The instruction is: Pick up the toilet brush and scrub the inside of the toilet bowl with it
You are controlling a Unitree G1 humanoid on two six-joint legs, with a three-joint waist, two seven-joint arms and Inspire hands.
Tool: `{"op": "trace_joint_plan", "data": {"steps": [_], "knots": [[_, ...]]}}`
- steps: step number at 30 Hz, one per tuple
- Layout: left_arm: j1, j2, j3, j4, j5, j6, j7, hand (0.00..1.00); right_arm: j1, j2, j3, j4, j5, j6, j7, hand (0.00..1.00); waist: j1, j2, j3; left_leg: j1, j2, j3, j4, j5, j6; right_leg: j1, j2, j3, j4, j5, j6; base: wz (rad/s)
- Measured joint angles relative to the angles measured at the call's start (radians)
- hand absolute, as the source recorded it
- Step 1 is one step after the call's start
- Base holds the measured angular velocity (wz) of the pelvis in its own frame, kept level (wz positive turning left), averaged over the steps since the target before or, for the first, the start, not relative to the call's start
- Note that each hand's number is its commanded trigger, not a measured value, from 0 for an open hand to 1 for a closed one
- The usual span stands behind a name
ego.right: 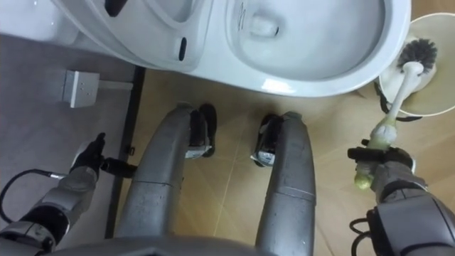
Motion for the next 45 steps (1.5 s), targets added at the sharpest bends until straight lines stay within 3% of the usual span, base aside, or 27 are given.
{"op": "trace_joint_plan", "data": {"steps": [7,10,16,20,24,28,32,36,39,43,45], "knots": [[0.050,-0.001,0.012,0.000,-0.005,-0.005,0.001,0.00,0.035,0.009,-0.002,-0.021,0.004,0.015,0.026,1.00,0.001,-0.002,-0.0019,0.128,0.027,-0.005,-0.103,0.012,0.002,0.141,0.043,-0.013,-0.146,0.047,0.013,-0.15],[0.060,0.000,0.012,0.007,-0.014,-0.009,0.006,0.00,0.055,0.011,-0.002,-0.020,0.005,0.027,0.028,1.00,0.000,-0.005,-0.0030,0.205,0.026,-0.005,-0.182,0.036,0.005,0.222,0.055,-0.014,-0.235,0.076,0.025,-0.04],[0.090,0.000,0.023,0.042,-0.039,-0.024,0.006,0.00,0.077,0.056,-0.043,-0.007,0.075,0.035,0.035,1.00,0.000,-0.019,-0.0146,0.390,0.022,0.001,-0.354,0.077,0.010,0.410,0.070,-0.017,-0.421,0.127,0.043,-0.01],[0.115,0.000,0.037,0.041,-0.039,-0.030,0.009,0.00,0.095,0.065,-0.096,-0.007,0.113,0.035,0.023,1.00,-0.002,-0.028,-0.0161,0.492,0.009,0.001,-0.434,0.093,0.013,0.509,0.067,-0.016,-0.495,0.141,0.053,0.05],[0.132,-0.003,0.066,0.039,-0.039,-0.047,0.016,0.00,0.111,0.078,-0.205,-0.047,0.152,0.034,-0.044,1.00,-0.007,-0.034,-0.0224,0.568,0.010,-0.005,-0.487,0.100,0.015,0.601,0.068,-0.040,-0.572,0.156,0.056,0.03],[0.147,-0.016,0.071,0.036,-0.043,-0.073,0.050,0.00,0.125,0.094,-0.221,-0.126,0.141,0.011,-0.163,1.00,-0.018,-0.044,-0.0268,0.648,0.004,-0.007,-0.556,0.117,0.021,0.685,0.067,-0.042,-0.643,0.175,0.069,0.06],[0.176,-0.027,0.081,0.039,-0.076,-0.101,0.078,0.00,0.155,0.137,-0.265,-0.252,-0.002,-0.003,-0.300,1.00,-0.029,-0.058,-0.0281,0.732,0.002,-0.002,-0.613,0.125,0.024,0.763,0.065,-0.041,-0.697,0.186,0.075,-0.02],[0.194,-0.035,0.082,0.038,-0.073,-0.110,0.095,0.00,0.196,0.148,-0.265,-0.353,-0.175,-0.026,-0.400,1.00,-0.028,-0.061,-0.0290,0.758,-0.005,-0.002,-0.633,0.125,0.025,0.790,0.066,-0.040,-0.712,0.189,0.078,0.00],[0.212,-0.042,0.103,0.033,-0.071,-0.110,0.104,0.00,0.224,0.160,-0.227,-0.432,-0.321,-0.043,-0.459,1.00,-0.015,-0.062,-0.0294,0.775,0.003,0.002,-0.638,0.125,0.025,0.804,0.067,-0.040,-0.713,0.192,0.078,-0.03],[0.259,-0.053,0.149,-0.074,-0.016,-0.127,0.133,0.00,0.268,0.175,-0.191,-0.540,-0.495,-0.073,-0.478,1.00,0.002,-0.060,-0.0292,0.800,0.004,-0.004,-0.646,0.126,0.023,0.832,0.069,-0.045,-0.719,0.192,0.078,0.06],[0.286,-0.055,0.164,-0.134,0.016,-0.146,0.150,0.00,0.277,0.177,-0.174,-0.560,-0.545,-0.091,-0.491,1.00,0.003,-0.053,-0.0280,0.813,0.002,-0.021,-0.648,0.127,0.022,0.861,0.068,-0.069,-0.736,0.192,0.077,0.25]]}}
